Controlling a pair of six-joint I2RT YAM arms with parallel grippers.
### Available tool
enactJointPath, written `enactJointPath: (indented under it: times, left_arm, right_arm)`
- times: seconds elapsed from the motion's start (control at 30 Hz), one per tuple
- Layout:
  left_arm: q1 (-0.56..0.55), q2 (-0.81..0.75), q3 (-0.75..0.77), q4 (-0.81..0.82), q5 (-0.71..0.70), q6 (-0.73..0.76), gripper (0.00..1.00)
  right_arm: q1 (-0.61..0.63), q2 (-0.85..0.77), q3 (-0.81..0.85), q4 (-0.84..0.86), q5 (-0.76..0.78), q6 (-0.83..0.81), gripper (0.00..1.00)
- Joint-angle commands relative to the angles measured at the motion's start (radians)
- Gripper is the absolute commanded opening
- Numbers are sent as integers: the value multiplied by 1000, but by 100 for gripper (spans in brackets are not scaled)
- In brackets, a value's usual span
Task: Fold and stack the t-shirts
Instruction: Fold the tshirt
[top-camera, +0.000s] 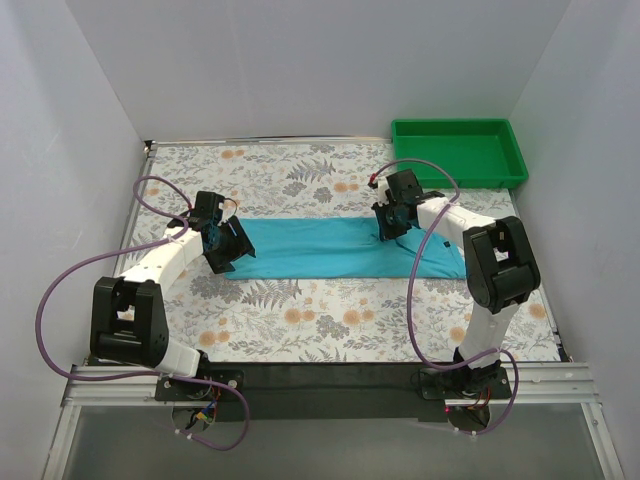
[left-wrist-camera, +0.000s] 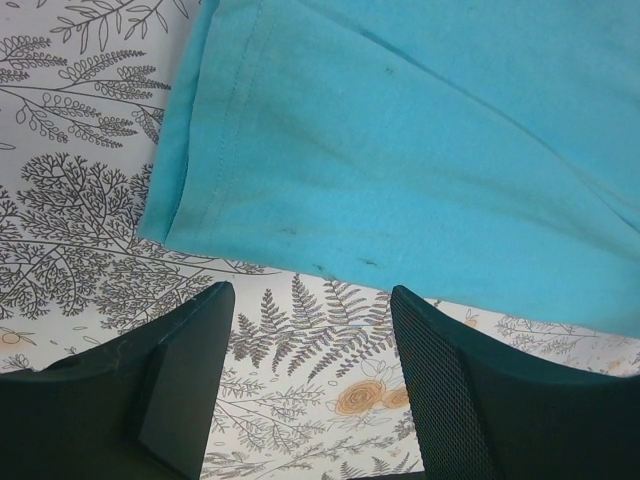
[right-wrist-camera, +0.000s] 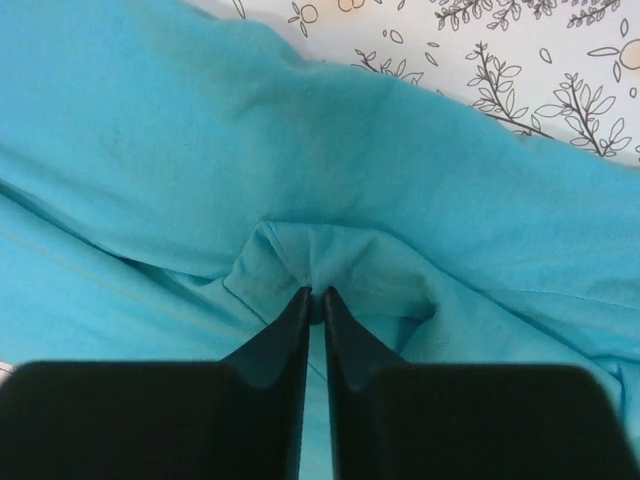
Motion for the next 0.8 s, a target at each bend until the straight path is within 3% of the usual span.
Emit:
enactJointPath:
  times: [0.0,0.03,0.47,0.77]
  left_arm:
    - [-3,-50,-9,-14,-10,5,60]
    - [-3,-50,-9,-16,-10,5,60]
    - [-3,-43,-9,-10,-10,3,60]
    - [-3,-38,-10,-16,-7,8,60]
  right_arm:
    - [3,-13,43,24,-9,-12,9]
    - [2,-19,45,18,-11,-7,2]
    - [5,-30,171,-235,-31,269,1]
    - [5,24,273,-341,-68,361,1]
